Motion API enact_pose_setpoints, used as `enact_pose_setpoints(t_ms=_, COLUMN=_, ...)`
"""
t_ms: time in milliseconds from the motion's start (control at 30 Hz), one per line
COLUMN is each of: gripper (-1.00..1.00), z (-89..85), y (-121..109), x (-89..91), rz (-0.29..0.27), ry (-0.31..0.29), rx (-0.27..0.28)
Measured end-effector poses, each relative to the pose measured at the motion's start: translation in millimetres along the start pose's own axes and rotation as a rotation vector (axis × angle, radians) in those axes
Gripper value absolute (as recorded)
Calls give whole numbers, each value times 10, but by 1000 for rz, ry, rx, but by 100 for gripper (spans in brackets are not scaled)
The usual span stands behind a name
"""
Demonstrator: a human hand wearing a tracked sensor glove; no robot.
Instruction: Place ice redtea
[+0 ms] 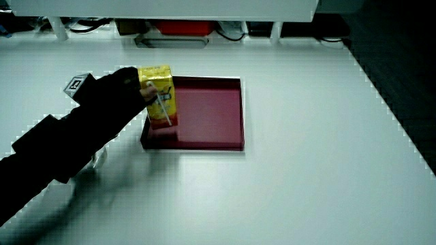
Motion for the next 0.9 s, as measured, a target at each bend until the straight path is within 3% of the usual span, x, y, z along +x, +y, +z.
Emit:
enact_pose_setpoints(t_ms=133, gripper=0, z=-17, y=4, x=-117, rz=18, ry=32, rx=-30)
enact_pose_setpoints(t_ms=500, gripper=0, z=12, y=2, x=-355, rz=37, ry=14, rx=-66)
enact_pose_setpoints(t_ms=900, gripper=0, z=83, y=-12, x=-474, rz=75, ry=-48, rx=-74)
